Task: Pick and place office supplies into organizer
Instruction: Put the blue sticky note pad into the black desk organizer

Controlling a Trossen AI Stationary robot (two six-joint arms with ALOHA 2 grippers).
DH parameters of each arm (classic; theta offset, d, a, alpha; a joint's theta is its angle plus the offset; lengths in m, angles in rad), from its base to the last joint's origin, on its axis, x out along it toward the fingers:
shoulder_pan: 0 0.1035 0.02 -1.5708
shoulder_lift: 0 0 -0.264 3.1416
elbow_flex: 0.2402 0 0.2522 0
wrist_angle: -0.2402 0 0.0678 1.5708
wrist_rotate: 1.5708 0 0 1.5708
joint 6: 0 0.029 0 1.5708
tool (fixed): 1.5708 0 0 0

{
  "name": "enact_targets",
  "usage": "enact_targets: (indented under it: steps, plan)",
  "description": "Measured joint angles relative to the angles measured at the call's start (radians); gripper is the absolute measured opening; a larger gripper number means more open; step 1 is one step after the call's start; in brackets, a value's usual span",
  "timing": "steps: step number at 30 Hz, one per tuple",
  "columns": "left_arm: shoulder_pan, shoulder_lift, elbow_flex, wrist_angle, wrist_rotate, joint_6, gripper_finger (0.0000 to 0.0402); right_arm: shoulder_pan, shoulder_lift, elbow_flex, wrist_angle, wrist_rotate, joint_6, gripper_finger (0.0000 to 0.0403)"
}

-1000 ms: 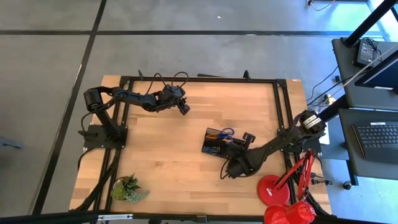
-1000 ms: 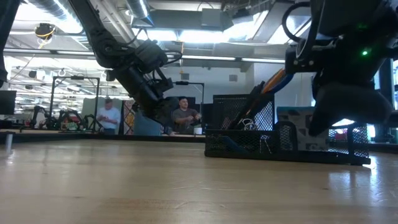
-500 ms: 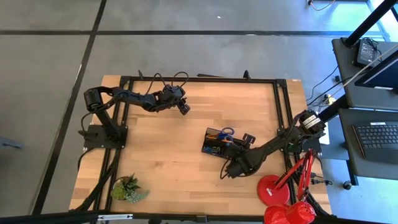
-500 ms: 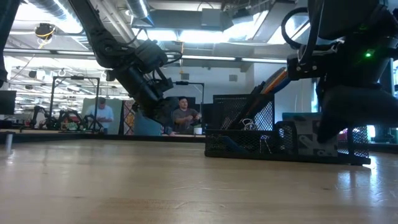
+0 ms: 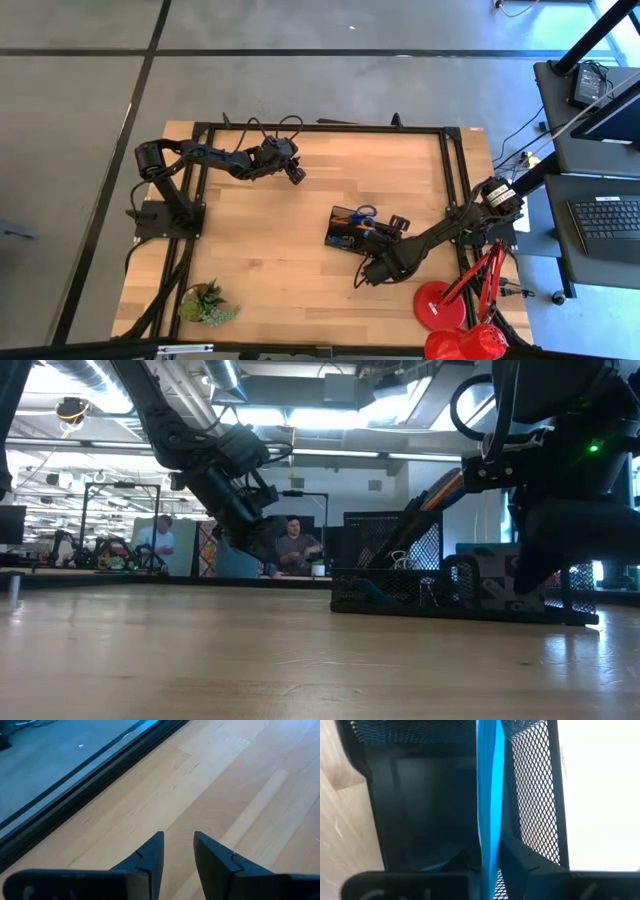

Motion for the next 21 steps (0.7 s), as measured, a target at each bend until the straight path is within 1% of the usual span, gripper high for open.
enact_targets:
  steps: [3,8,11,14,18,21]
  plan:
    - [0.000,0.000,0.000,0.000,0.000,0.000,0.0100,0.000,0.000,0.000,0.001,-0.003,-0.001,0.0061]
    - [0.000,0.000,0.000,0.000,0.000,0.000,0.0099,0.000,0.000,0.000,0.001,-0.004,-0.001,0.0111]
    - [0.000,0.000,0.000,0.000,0.000,0.000,0.0100,0.000,0.000,0.000,0.001,-0.007,-0.008,0.0128]
    - [0.000,0.000,0.000,0.000,0.000,0.000,0.0099,0.000,-0.001,0.000,0.003,-0.041,-0.031,0.0133]
    - [0.000,0.000,0.000,0.000,0.000,0.000,0.0100,0.001,-0.001,0.000,0.006,-0.090,-0.049,0.0128]
    - [0.000,0.000,0.000,0.000,0.000,0.000,0.0098,0.001,-0.001,0.010,0.004,-0.102,-0.057,0.0123]
